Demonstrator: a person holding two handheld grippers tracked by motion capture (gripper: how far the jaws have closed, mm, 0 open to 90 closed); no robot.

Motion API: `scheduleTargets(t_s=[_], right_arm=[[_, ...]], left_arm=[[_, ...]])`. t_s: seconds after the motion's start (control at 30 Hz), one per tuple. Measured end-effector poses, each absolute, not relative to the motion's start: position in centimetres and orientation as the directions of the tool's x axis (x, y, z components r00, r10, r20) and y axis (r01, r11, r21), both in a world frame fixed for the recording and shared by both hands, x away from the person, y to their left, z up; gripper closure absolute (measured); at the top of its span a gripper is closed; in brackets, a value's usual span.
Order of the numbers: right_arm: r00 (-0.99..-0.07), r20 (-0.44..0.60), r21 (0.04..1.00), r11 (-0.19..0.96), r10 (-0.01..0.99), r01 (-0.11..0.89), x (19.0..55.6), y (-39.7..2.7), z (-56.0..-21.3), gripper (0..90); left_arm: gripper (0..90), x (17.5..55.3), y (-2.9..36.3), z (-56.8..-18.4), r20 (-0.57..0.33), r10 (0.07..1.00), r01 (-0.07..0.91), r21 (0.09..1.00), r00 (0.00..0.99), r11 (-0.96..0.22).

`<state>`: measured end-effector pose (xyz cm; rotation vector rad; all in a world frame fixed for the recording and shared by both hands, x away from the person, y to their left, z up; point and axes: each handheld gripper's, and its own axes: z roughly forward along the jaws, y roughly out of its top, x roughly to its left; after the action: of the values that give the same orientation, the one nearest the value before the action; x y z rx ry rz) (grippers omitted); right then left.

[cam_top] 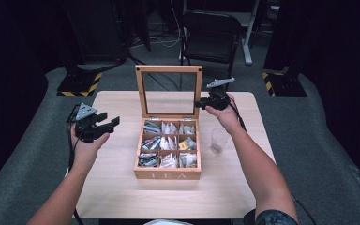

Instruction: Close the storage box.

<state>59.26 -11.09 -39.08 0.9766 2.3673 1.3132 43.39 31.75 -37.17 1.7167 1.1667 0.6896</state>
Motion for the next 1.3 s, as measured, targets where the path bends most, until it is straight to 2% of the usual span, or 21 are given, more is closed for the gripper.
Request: scheduleTargets(t_s=[0.47,0.63,1.3], right_arm=[[-0.751,0.056,0.845,0.369,0.658,0.386,58.5,-11.0,-37.4,61.2],[-0.732,0.038,0.844,0.371,0.68,0.388,58.3,-10.7,-37.2,66.7],[-0.762,0.042,0.852,0.375,0.646,0.364,56.6,-11.1,-37.2,65.3]], left_arm=[[42.5,43.4,31.6,-37.1,-0.049,0.918,0.404,0.906,0.394,-0.125],[42.5,43.4,31.6,-37.1,-0.046,0.917,0.405,0.905,0.397,-0.129],[42.8,44.8,29.4,-37.0,-0.047,0.9,0.402,0.904,0.434,-0.147]])
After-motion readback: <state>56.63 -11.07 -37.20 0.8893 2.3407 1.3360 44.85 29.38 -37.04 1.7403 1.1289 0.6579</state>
